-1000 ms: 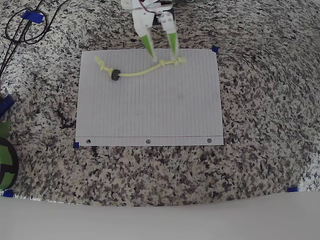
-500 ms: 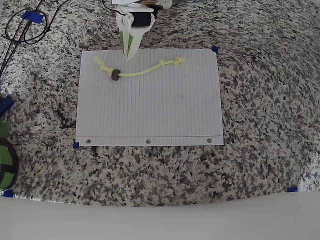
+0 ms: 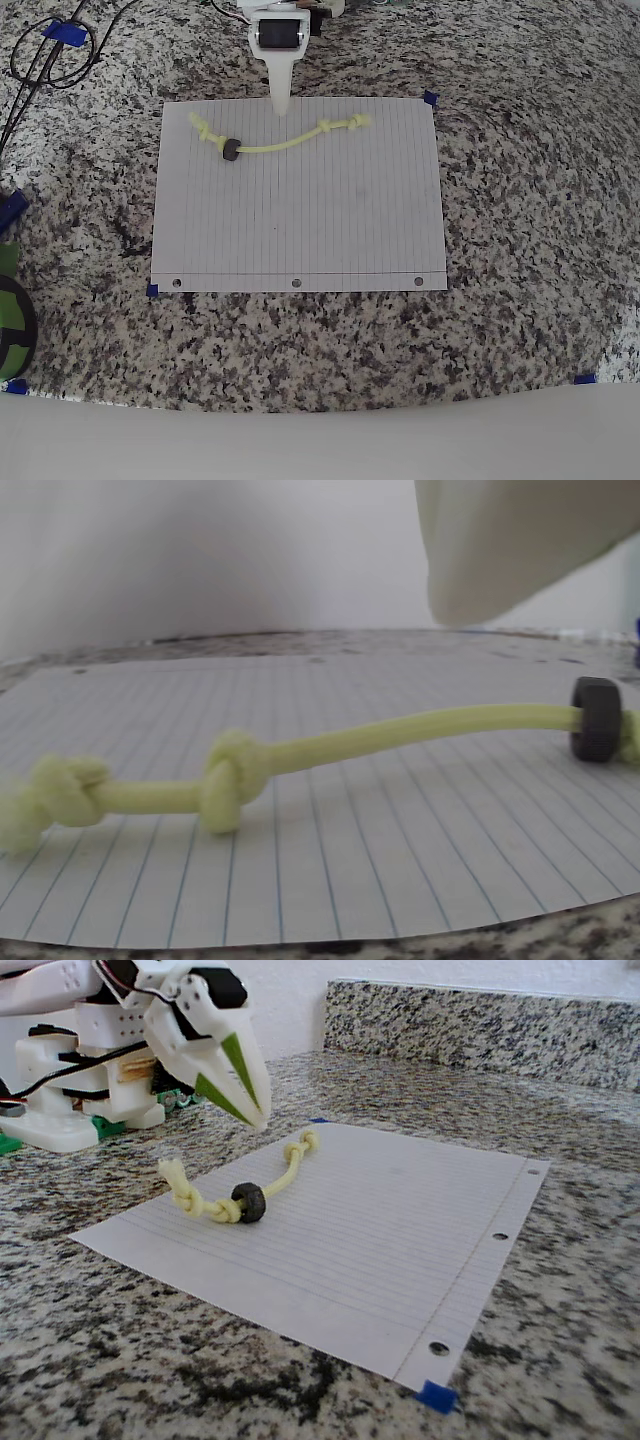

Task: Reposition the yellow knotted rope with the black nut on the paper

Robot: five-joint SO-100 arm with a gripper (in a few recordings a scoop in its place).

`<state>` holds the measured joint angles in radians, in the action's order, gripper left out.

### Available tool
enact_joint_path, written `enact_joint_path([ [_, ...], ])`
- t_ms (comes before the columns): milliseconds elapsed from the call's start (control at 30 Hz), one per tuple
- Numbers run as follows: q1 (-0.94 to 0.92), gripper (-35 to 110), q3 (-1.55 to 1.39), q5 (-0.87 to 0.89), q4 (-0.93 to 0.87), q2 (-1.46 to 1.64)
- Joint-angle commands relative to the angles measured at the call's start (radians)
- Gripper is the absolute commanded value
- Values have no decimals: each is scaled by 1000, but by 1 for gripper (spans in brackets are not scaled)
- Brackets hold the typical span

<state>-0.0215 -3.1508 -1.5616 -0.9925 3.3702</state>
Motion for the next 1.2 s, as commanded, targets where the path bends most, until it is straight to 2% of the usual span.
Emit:
enact_joint_path([
  [0,3,0,-17,-26,-67,40],
  [1167,0,0,-28,-21,-106,40],
])
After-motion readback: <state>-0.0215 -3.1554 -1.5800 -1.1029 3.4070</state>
